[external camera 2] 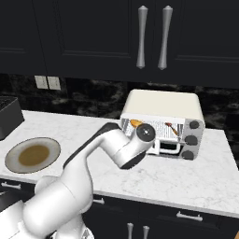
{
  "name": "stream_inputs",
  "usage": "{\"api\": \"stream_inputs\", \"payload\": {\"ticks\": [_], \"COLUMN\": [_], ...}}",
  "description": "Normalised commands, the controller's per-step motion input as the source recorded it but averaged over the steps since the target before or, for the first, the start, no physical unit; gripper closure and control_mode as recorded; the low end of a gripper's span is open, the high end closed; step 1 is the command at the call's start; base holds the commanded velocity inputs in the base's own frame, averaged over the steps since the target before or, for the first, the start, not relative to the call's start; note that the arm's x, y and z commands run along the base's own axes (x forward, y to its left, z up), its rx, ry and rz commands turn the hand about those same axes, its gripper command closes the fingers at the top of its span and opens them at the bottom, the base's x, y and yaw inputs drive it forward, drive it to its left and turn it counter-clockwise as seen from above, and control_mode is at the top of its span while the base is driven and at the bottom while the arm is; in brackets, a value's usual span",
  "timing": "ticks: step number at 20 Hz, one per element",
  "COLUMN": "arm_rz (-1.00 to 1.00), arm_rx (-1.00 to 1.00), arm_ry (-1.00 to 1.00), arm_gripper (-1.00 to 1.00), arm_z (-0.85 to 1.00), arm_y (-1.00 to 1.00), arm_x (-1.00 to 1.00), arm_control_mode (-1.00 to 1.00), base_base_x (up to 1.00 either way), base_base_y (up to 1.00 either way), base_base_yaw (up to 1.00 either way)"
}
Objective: Pick up the kebab skewer and baguette bread, and place them inside the toaster oven. Close the toaster oven door and start by setting the timer.
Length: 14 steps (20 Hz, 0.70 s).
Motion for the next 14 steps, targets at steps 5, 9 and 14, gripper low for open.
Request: {"api": "stream_inputs", "payload": {"ticks": [5, 9, 14], "arm_rz": [0.00, 0.00, 0.00], "arm_rx": [-0.11, -0.02, 0.00], "arm_ry": [-0.02, 0.00, 0.00], "arm_gripper": [-1.00, -1.00, -1.00], "arm_z": [0.03, 0.24, 0.25], "arm_y": [0.49, 0.12, 0.09], "arm_x": [0.73, 0.83, 0.70], "arm_control_mode": [-1.00, -1.00, -1.00], "base_base_x": [0.00, 0.00, 0.00], "base_base_y": [0.00, 0.00, 0.00], "base_base_yaw": [0.00, 0.00, 0.00]}}
